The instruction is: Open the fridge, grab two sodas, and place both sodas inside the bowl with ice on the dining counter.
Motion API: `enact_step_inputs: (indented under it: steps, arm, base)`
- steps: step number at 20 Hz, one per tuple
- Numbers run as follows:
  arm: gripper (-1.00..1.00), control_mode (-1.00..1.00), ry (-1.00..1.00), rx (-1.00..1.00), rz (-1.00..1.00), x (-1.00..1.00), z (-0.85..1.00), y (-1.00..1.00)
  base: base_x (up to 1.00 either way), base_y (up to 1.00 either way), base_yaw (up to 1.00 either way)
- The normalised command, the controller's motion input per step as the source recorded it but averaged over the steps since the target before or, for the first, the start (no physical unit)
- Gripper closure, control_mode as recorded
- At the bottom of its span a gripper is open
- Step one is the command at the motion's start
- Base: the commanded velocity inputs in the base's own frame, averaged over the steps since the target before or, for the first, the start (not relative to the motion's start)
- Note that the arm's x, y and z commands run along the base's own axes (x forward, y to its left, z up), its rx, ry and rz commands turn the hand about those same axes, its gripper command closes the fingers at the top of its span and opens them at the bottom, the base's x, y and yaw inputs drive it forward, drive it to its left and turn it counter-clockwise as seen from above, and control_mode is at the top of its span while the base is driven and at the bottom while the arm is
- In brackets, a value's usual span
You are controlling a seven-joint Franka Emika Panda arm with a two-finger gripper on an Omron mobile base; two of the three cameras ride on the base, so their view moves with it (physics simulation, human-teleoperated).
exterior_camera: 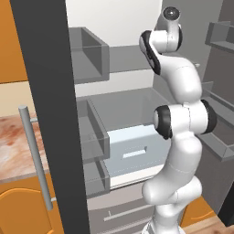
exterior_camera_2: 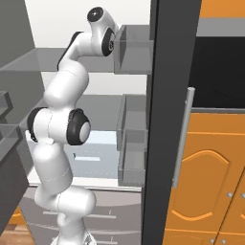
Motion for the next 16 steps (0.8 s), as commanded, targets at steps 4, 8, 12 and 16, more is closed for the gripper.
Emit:
enact_step_inputs:
  steps: [4, 8, 12, 16]
  arm:
    - [1.00, -1.00, 0.03, 0.00, 0.00, 0.17, -0.07, -0.05]
    - [1.00, -1.00, 0.01, 0.00, 0.00, 0.09, -0.07, -0.04]
    - [1.00, -1.00, 0.02, 0.00, 0.00, 0.03, -0.01, 0.00]
    - [1.00, -1.00, -0.01, 0.00, -0.01, -0.18, -0.01, 0.00]
  base:
    - [0.00, 0.00, 0.00]
    - [0.00, 0.00, 0.00]
    - [0.00, 0.00, 0.00]
    - [0.00, 0.00, 0.00]
